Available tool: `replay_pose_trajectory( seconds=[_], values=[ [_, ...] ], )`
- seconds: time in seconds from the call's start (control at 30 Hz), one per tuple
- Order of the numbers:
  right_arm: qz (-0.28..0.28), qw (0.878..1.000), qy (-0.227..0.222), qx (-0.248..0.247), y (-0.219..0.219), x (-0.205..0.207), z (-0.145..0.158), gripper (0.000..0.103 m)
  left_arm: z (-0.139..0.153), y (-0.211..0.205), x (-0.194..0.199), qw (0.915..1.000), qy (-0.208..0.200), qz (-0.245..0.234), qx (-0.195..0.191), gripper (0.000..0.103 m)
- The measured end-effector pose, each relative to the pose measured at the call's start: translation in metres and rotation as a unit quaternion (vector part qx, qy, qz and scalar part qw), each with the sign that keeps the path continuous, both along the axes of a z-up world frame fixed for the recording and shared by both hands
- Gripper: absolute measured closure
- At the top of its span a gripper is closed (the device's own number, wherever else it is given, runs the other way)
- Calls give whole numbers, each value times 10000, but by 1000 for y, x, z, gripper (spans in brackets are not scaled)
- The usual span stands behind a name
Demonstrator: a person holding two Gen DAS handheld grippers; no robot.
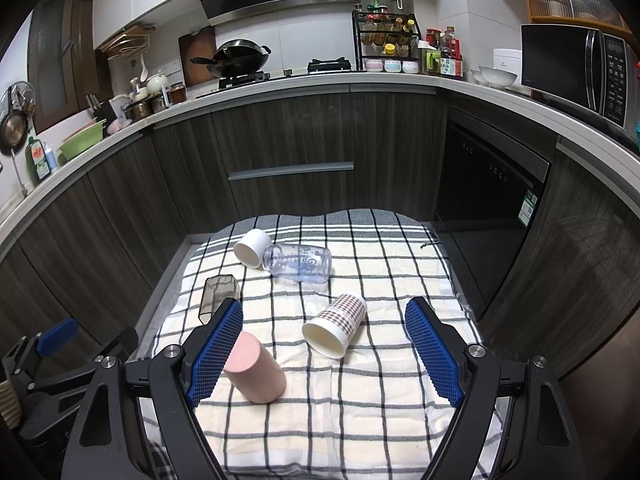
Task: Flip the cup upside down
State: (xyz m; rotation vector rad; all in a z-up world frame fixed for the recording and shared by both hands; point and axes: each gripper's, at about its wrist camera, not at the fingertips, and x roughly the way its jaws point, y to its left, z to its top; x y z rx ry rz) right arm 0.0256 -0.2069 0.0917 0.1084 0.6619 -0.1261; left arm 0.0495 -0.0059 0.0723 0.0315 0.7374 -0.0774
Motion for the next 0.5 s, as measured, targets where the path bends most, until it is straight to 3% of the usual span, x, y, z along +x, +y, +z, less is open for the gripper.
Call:
replay_pose_trajectory(
  seconds=[0.5],
  values=[
    [-5,10000,1,11,0,-1,0,20,-2,-2,-2,10000,17,1,-3,14]
  ],
)
